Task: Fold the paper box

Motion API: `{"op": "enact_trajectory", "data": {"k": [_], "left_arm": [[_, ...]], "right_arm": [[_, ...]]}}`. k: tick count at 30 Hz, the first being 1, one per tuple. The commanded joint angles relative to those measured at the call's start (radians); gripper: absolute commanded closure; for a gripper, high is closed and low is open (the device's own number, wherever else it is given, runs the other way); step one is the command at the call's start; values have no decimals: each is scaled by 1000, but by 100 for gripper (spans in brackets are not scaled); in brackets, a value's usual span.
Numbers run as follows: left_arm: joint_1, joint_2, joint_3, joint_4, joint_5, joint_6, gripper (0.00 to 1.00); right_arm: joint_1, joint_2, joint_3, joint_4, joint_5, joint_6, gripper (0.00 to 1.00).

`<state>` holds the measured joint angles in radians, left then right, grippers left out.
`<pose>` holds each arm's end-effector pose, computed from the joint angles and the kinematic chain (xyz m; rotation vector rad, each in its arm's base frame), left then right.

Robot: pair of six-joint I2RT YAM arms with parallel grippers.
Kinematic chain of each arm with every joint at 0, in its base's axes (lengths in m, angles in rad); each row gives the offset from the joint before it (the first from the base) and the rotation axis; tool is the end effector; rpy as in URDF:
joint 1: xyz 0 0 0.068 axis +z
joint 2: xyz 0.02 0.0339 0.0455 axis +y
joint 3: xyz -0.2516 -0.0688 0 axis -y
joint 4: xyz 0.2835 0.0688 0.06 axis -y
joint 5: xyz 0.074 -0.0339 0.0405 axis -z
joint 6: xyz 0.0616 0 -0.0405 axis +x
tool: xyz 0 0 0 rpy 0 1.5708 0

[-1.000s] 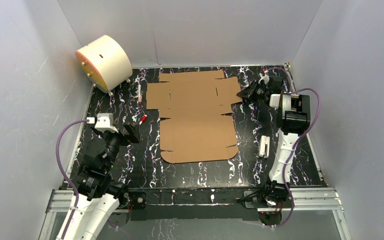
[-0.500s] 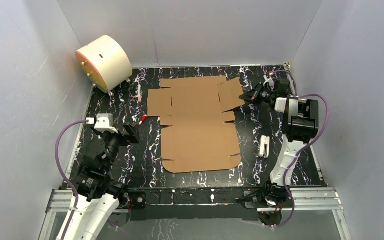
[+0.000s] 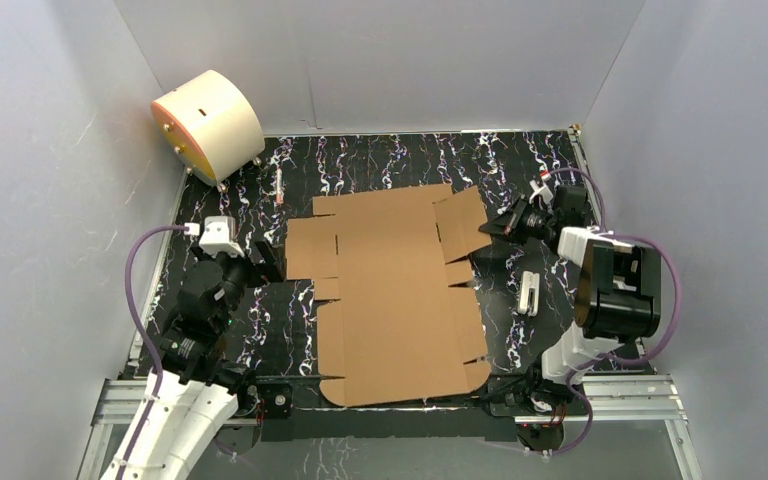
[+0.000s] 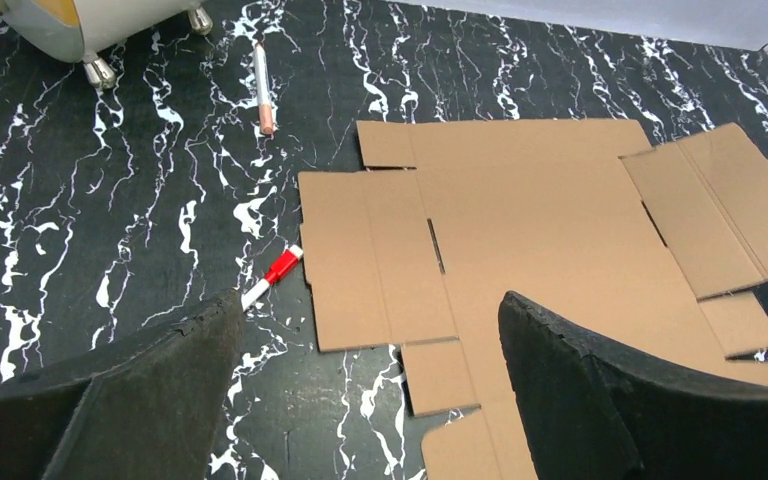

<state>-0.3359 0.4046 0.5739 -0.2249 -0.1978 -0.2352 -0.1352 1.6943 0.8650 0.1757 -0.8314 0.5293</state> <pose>0.1855 -0.0519 0.3120 -0.0706 1.6310 -0.2783 0.3811 -0.0059 0.1244 0.2583 2.1847 1.1382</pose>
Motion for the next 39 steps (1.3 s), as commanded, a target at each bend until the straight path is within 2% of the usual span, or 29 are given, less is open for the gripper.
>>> {"op": "enact_trajectory", "data": {"k": [1,6,12,16,20,26,30,39], "left_arm": [[-3,88,74,-18,0,-34,5],[-3,236,125,-17,13,-72,5],[-4,405,172,39,40,-113,5],[-4,540,236,57,62,-133,5],[5,689,299,65,102,-143,5],[88,935,432,82,276,-206,5],[123,1075,512,101,318,-221,5],[162,1352,706,55,393,-180,9]], "right_arm": [[0,-134,-98,-85,61,-37,100],[-1,-235,-195,-108,132,-54,97],[0,-294,-275,-93,181,-67,87],[2,-334,-274,-117,242,-114,69],[10,-374,-249,-142,294,-172,58],[39,-417,-244,-109,372,-203,39],[78,-368,-210,-35,360,-198,33],[272,-147,-60,134,394,-172,24]]}}
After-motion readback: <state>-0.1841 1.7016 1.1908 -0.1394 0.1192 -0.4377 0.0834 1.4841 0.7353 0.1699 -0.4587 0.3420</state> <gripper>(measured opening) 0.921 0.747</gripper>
